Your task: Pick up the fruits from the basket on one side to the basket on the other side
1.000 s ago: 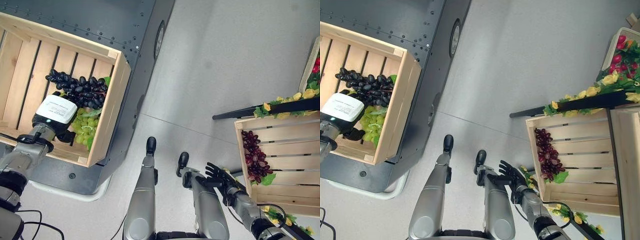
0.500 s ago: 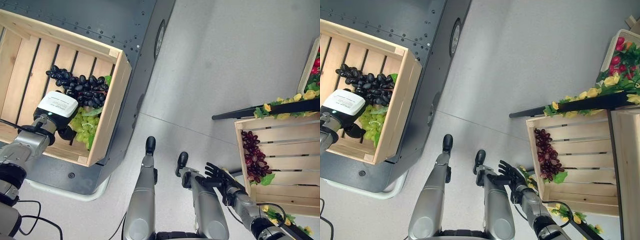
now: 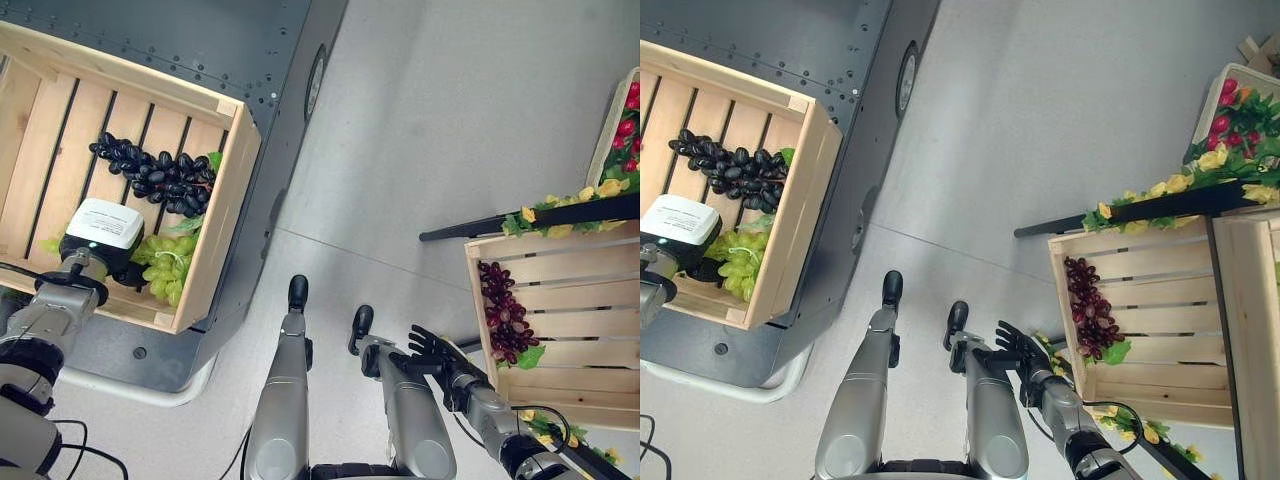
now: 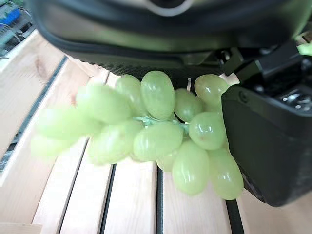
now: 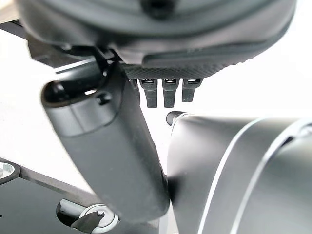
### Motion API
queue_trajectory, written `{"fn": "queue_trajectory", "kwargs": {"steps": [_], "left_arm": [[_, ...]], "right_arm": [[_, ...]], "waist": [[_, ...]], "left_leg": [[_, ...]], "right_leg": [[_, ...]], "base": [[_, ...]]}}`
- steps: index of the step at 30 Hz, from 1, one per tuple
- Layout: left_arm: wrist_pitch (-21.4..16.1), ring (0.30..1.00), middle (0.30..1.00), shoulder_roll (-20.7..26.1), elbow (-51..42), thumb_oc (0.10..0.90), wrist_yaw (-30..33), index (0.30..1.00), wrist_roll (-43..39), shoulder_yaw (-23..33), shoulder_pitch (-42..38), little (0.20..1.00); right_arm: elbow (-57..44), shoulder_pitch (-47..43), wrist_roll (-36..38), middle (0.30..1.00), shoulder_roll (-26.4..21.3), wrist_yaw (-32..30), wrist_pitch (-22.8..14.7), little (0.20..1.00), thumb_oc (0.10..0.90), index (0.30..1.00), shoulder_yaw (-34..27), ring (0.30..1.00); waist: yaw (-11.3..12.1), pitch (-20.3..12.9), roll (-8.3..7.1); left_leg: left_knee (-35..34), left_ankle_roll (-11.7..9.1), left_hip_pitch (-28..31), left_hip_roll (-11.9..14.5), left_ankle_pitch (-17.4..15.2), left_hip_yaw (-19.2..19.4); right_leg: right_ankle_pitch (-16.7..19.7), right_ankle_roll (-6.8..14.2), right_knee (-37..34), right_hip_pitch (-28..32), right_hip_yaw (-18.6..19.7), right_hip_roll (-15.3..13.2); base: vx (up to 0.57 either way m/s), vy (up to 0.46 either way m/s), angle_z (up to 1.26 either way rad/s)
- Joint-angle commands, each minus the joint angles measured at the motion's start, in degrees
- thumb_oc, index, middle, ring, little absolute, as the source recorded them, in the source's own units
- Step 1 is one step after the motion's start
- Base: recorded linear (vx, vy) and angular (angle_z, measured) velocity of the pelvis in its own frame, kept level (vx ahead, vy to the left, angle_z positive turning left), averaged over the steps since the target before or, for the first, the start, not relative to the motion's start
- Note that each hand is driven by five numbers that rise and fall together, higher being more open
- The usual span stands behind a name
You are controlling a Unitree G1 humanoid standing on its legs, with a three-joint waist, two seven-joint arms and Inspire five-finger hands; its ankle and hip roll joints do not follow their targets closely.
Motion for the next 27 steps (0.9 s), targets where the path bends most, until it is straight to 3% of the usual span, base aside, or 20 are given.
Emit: {"fn": "queue_trajectory", "kwargs": {"steps": [1, 10, 20, 27], "left_arm": [[4.2, 0.300, 0.300, 1.0, -0.3, 0.400, 4.9, 0.300, 0.4, 8.4, 0.4, 0.300], [4.8, 0.300, 0.300, -1.2, 1.3, 0.400, 12.2, 0.300, -1.6, 12.8, 5.8, 0.300], [5.2, 0.300, 0.300, -4.0, -0.4, 0.400, 20.9, 0.300, -4.9, 21.8, 16.3, 0.300], [4.3, 0.300, 0.300, -5.1, -3.7, 0.400, 27.3, 0.300, -4.4, 27.2, 22.5, 0.300]], "right_arm": [[-0.7, 4.9, -0.8, 0.900, -3.8, -1.3, -0.4, 0.900, 0.800, 0.900, 1.1, 0.900], [0.0, 5.1, -0.9, 0.900, -3.0, -1.5, -1.4, 0.900, 0.800, 0.900, 0.1, 0.900], [0.7, 6.6, -1.9, 0.900, -2.7, -0.7, -1.6, 0.900, 0.800, 0.900, -1.9, 0.900], [-1.5, 8.4, -1.4, 0.900, -2.3, -0.2, -4.3, 0.900, 0.800, 0.900, -2.4, 0.900]], "waist": [[-0.1, -0.6, 1.21], [0.9, -0.6, 2.17], [2.0, -0.6, 3.66], [2.7, -2.2, 3.65]], "left_leg": [[2.6, 4.1, 3.0, -5.0, -8.0, 4.4], [2.0, 3.6, 7.8, -5.4, -8.3, 3.3], [1.0, 1.9, 14.0, -5.2, -7.6, 1.9], [-0.3, 1.2, 15.2, -5.0, -6.8, 1.2]], "right_leg": [[7.5, 1.0, -6.6, 1.9, -1.1, 1.9], [5.0, 0.3, -5.3, 6.6, -1.6, 1.8], [3.7, -0.4, -8.6, 15.8, -2.3, 1.8], [3.4, -0.9, -11.8, 20.3, -2.6, 2.1]], "base": [[-0.01, -0.051, 0.00], [0.00, -0.065, -0.01], [0.03, -0.055, -0.01], [0.01, -0.052, 0.00]]}}
